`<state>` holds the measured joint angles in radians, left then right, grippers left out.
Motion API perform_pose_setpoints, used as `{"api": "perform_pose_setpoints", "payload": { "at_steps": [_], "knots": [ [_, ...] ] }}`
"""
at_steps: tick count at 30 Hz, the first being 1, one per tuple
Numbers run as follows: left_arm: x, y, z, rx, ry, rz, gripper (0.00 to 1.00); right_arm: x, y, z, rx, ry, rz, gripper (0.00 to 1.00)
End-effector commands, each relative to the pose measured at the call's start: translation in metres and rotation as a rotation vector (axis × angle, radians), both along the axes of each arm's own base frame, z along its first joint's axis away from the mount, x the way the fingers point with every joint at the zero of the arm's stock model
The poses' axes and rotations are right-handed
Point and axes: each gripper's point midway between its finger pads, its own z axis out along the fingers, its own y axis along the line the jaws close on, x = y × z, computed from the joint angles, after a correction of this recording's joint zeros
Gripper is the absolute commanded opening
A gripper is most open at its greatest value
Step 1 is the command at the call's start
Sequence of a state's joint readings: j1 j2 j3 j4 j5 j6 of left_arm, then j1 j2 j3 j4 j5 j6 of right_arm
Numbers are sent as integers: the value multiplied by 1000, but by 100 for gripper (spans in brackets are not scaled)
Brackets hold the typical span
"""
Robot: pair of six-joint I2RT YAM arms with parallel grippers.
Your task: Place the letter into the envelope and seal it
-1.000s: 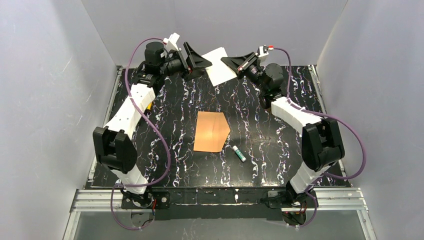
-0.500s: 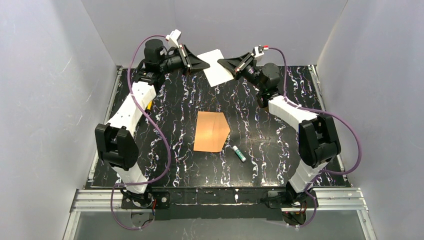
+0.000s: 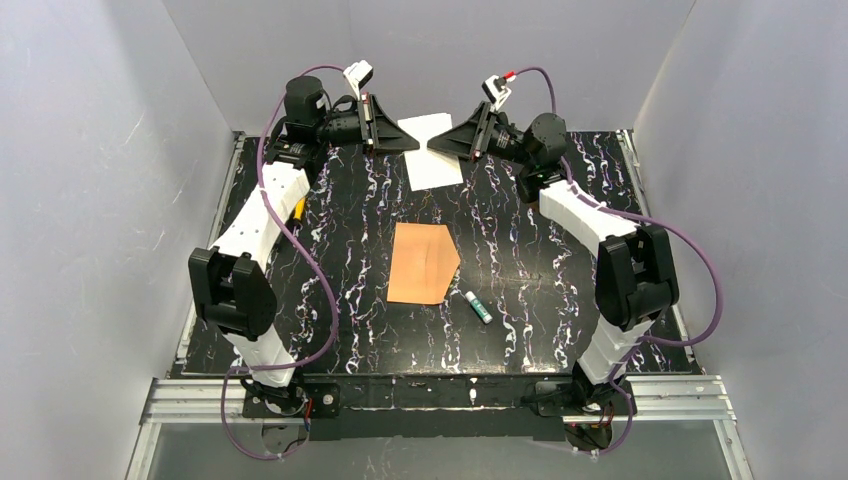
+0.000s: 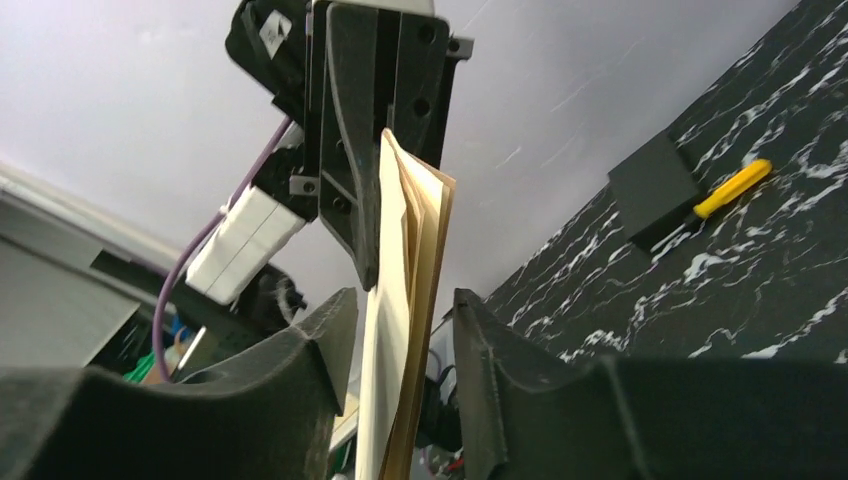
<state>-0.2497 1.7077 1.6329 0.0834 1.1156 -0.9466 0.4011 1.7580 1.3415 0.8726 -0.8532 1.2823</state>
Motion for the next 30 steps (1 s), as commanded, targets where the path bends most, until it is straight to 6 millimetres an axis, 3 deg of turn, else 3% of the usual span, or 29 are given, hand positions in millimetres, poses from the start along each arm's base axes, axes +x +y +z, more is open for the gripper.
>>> {"api": "perform_pose_setpoints", "payload": {
  "at_steps": [1, 7, 12, 15, 18, 20, 22, 24, 27, 30],
  "knots": [
    [-25, 4, 27, -24, -124, -109, 0, -28, -3, 21, -12, -145, 131, 45],
    [-21, 4, 22, -12, -126, -112, 0, -38, -8, 18, -17, -126, 137, 40],
    [-17, 9, 10, 38, -119, -71, 0, -37, -15, 29, 0, -119, 87, 31],
    [-15, 10, 8, 44, -111, -58, 0, -41, -16, 32, -6, -121, 92, 22],
    [-11, 10, 7, 44, -102, -43, 0, -45, -15, 34, -6, -129, 104, 1],
    [-6, 10, 7, 47, -87, -19, 8, -44, -15, 36, -1, -126, 94, 1],
    [1, 11, 1, 77, -84, 31, 34, -35, -16, 33, -10, -118, 38, 1],
    [7, 17, -13, 147, -74, 98, 54, -18, -16, 16, -83, -68, -63, 1],
    [15, 33, -46, 301, -35, 211, 65, 15, -29, -33, -270, 19, -280, 1],
    [13, 54, -99, 484, 85, 297, 71, 31, -50, -94, -423, 141, -444, 1]
  ]
}}
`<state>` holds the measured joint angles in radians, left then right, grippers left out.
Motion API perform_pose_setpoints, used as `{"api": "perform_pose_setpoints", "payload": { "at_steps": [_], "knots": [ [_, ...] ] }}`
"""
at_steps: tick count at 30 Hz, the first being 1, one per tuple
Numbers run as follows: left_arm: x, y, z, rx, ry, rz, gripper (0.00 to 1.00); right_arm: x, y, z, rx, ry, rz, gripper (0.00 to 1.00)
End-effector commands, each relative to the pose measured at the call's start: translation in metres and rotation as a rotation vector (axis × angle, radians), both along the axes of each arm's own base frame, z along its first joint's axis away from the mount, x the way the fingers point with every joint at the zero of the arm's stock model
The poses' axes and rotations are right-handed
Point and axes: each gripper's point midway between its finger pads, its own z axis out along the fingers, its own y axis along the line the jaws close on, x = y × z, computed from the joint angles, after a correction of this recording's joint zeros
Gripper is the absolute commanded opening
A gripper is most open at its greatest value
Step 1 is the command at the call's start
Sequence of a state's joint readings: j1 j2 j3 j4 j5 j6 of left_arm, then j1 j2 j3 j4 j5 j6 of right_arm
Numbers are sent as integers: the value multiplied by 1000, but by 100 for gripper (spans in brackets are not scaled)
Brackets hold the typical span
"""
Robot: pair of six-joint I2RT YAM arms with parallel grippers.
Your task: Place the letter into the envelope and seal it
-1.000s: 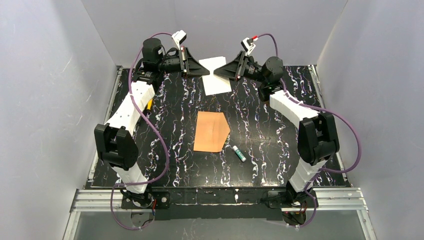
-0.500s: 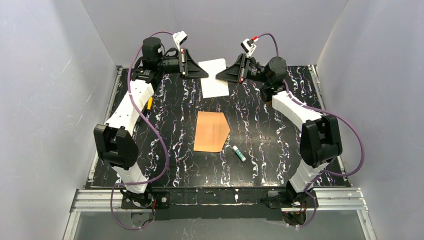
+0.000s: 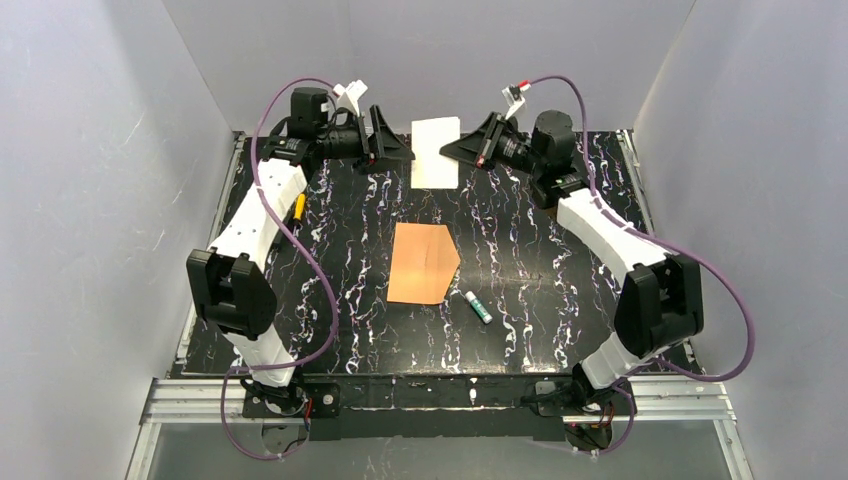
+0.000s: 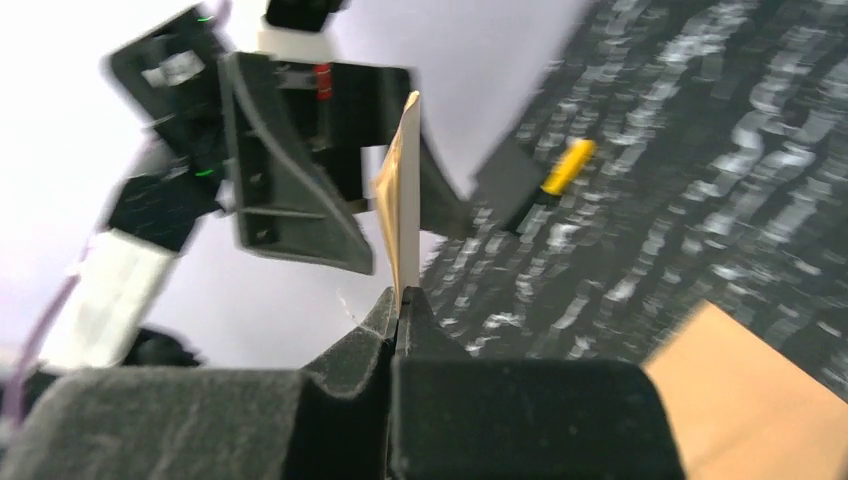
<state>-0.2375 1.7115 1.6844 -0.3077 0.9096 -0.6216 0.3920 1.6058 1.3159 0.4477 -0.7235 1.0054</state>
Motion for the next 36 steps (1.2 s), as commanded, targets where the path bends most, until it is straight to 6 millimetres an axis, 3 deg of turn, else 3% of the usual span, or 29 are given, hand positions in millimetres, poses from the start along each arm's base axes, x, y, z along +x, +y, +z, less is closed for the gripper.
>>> {"api": "perform_pose_setpoints", "payload": {
  "at_steps": [1, 4, 7, 14, 22, 27, 36],
  "knots": [
    [-8, 39, -64, 284, 121, 170, 71, 26, -34, -93, -264, 130, -292, 1],
    [-28, 41, -115, 314, 263, 148, 65, 21, -34, -132, -302, 164, -344, 1],
    [-45, 37, -151, 300, 379, 136, 54, 15, -34, -166, -344, 184, -388, 1],
    [-80, 38, -229, 374, 566, 115, 24, 5, -47, -218, -393, 160, -451, 1],
    [-120, 34, -266, 456, 643, 31, 17, -1, -50, -262, -414, 148, -459, 1],
    [-139, 37, -292, 537, 694, 12, 10, -4, -47, -272, -382, 169, -457, 1],
    [-149, 45, -317, 722, 648, -19, 7, -7, -42, -289, -386, 205, -444, 1]
  ]
}}
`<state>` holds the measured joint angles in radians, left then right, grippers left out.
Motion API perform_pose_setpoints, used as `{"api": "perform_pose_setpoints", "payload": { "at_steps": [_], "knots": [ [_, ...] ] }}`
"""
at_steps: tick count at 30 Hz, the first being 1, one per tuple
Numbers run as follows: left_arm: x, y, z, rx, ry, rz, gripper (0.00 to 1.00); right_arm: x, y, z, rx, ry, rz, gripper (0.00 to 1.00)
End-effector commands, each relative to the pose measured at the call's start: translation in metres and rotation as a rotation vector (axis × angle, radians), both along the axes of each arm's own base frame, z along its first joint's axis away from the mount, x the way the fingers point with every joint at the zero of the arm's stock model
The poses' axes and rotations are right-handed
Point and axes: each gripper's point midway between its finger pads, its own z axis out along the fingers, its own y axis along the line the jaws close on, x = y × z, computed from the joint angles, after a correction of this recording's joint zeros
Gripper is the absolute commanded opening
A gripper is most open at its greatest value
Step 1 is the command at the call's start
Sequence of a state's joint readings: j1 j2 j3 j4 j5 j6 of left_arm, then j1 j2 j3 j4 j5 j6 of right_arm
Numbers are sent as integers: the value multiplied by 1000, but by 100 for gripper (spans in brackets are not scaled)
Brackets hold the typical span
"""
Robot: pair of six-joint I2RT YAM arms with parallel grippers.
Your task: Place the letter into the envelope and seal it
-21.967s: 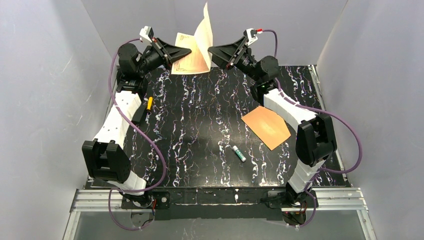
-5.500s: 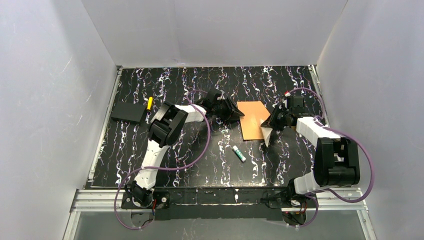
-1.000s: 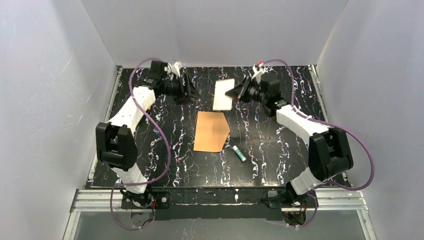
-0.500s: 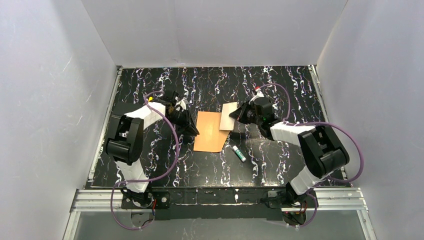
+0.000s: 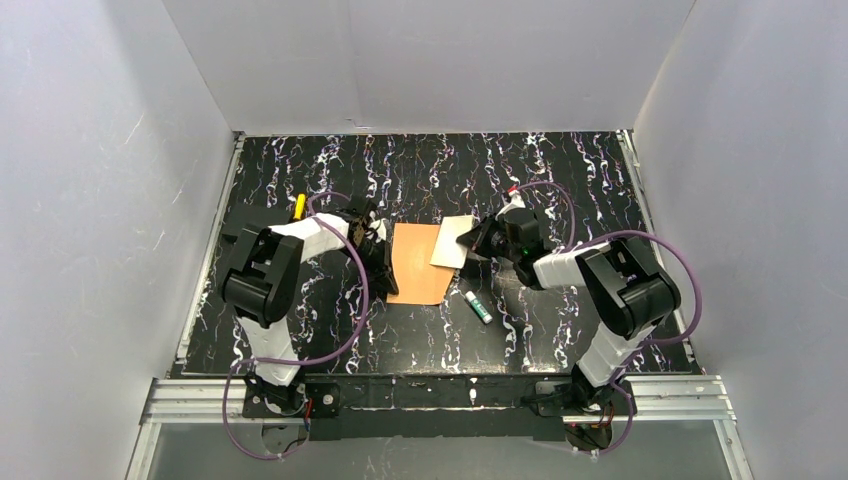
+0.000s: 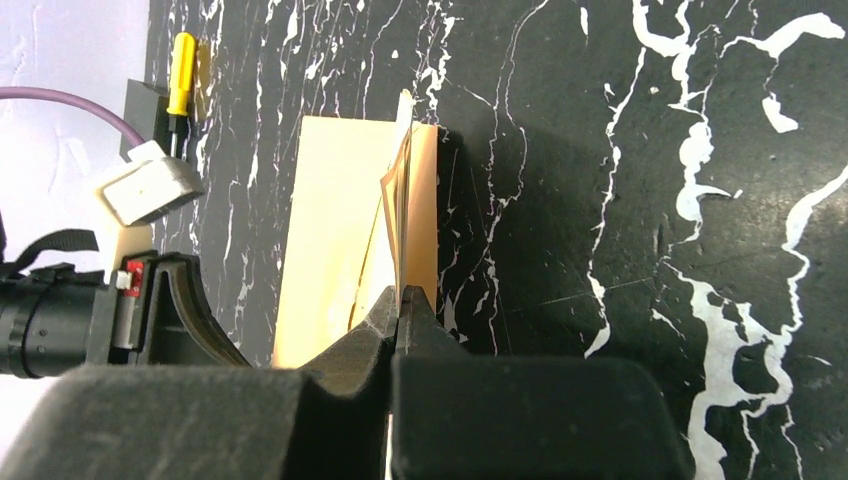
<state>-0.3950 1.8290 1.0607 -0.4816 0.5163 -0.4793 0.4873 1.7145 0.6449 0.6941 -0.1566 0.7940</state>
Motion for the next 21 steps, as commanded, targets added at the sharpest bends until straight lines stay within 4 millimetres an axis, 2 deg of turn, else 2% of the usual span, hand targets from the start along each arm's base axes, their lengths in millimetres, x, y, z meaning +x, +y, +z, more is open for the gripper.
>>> {"api": "perform_pose_setpoints", "payload": {
  "at_steps": [1, 6, 13, 21],
  "knots": [
    [-11, 8, -16, 89, 21, -54, 6, 6, 10, 8, 25, -54, 1, 1],
    [-13, 9, -24, 100, 45, -69, 4, -2, 16, 0, 20, -18, -11, 1],
    [-12, 14, -29, 143, 57, -78, 1, -11, 27, -5, -1, -28, 80, 1],
    [-10, 12, -30, 133, 60, -77, 1, -29, 43, -21, 45, 43, 205, 1]
  ]
}}
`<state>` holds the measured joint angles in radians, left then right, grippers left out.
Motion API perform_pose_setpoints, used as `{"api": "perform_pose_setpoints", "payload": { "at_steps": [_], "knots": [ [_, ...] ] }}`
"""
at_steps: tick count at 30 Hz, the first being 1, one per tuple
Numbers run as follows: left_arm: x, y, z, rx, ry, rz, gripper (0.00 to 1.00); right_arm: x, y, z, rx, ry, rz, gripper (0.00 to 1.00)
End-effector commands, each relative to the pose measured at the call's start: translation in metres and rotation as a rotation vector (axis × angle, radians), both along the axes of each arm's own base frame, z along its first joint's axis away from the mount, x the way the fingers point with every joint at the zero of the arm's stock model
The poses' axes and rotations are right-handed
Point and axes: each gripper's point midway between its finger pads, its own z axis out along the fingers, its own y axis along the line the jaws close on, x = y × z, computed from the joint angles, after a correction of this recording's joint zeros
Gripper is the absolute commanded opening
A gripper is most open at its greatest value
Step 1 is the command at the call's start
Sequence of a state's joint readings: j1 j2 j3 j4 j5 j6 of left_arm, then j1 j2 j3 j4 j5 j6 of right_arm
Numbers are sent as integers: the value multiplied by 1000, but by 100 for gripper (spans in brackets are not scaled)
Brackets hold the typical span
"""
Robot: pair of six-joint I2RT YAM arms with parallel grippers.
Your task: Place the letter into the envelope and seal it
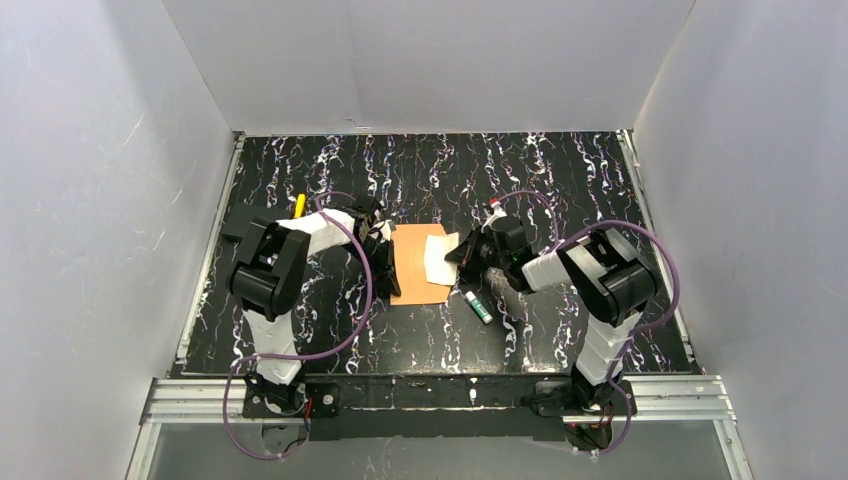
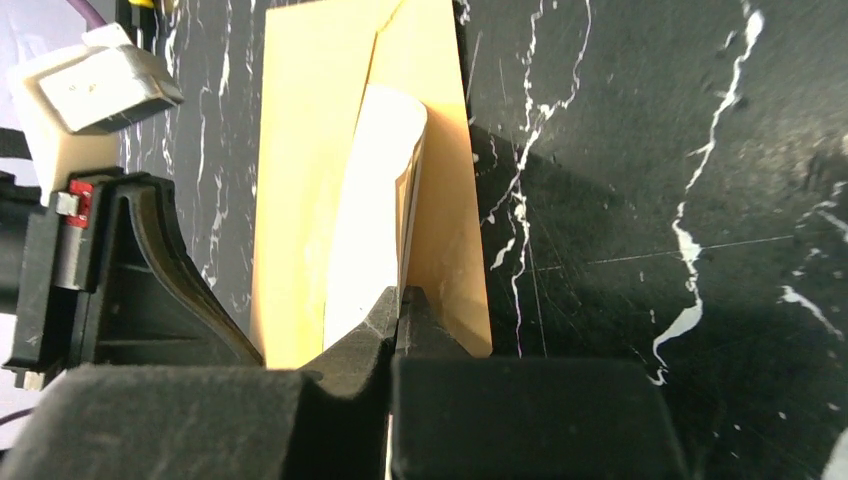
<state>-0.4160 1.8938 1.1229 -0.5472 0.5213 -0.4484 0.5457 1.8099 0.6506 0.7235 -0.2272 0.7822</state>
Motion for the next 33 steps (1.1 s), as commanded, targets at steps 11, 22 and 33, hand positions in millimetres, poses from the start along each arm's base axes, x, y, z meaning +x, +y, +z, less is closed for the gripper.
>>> {"api": "perform_pose_setpoints", "payload": {
  "at_steps": [11, 22, 33],
  "knots": [
    [-5, 15, -25, 106, 9, -37, 0, -7, 31, 1, 101, 91, 119, 1],
    [4, 14, -19, 110, -15, -49, 0, -3, 31, -14, -59, 161, 121, 4],
    [2, 13, -19, 102, 1, -32, 0, 13, 16, 8, -117, 126, 48, 36]
  ]
}}
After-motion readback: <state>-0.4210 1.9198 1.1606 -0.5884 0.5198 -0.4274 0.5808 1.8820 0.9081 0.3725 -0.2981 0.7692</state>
